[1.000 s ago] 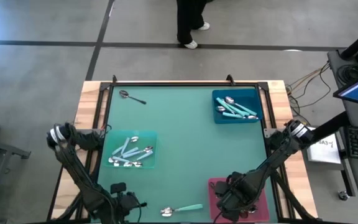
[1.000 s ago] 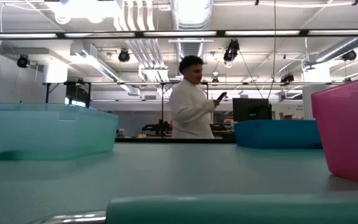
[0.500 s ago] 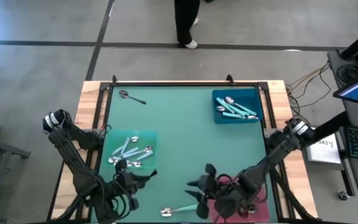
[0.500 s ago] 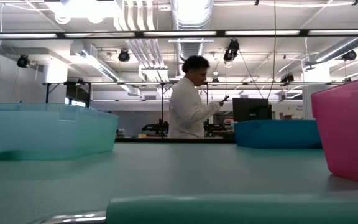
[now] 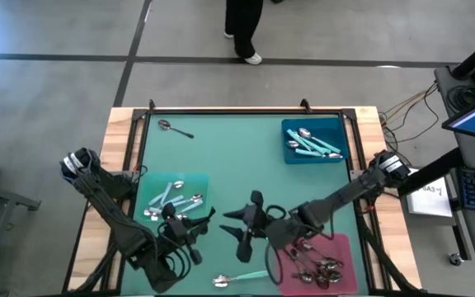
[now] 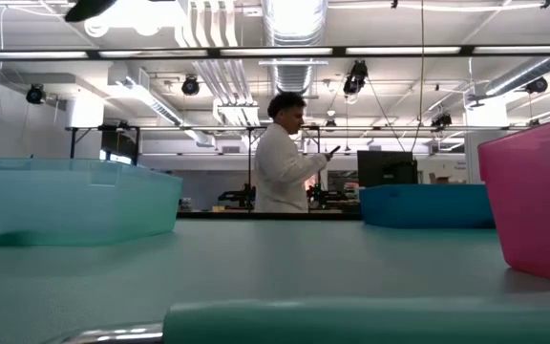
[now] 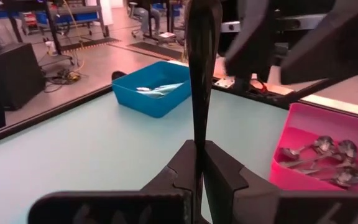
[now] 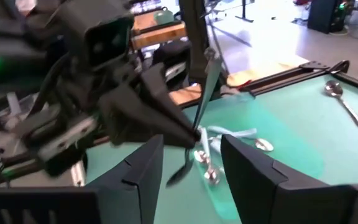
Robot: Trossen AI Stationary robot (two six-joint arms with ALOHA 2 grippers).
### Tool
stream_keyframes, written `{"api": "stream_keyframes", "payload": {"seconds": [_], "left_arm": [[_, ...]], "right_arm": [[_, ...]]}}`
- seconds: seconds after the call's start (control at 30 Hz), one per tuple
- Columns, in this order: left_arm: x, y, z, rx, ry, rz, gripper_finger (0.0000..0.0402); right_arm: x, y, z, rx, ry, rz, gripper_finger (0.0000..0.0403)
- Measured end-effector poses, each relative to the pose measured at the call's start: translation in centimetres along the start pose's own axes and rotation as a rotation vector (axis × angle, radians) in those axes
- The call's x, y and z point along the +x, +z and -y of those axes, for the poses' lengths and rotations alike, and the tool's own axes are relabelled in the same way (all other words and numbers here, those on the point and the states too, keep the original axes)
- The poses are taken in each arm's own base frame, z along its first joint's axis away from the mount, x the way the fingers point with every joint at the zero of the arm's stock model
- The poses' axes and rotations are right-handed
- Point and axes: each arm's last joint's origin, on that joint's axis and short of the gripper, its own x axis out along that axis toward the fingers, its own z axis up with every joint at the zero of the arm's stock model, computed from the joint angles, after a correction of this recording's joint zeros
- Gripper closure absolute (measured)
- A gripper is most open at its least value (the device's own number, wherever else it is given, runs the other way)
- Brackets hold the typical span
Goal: Sort silverware by color (type)
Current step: Put the black spoon into the red bin
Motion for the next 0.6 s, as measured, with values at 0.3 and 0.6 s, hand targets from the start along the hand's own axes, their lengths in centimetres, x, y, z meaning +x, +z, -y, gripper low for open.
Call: {"api": "stream_keyframes", "payload": {"seconds": [0.3,0.6], "left_arm": [[1.7,0.3,-0.2,-0.018,0.053,0.010,0.0402],[2.6,0.4,-0.4,-0.003,0.073,0.000,0.0401]], "right_arm": [[1.9,1.4,2.8,0.036,-0.074,0.042,0.0218],[2.7,1.9,4.1,0.044,-0.110,0.051,0.0225]]}}
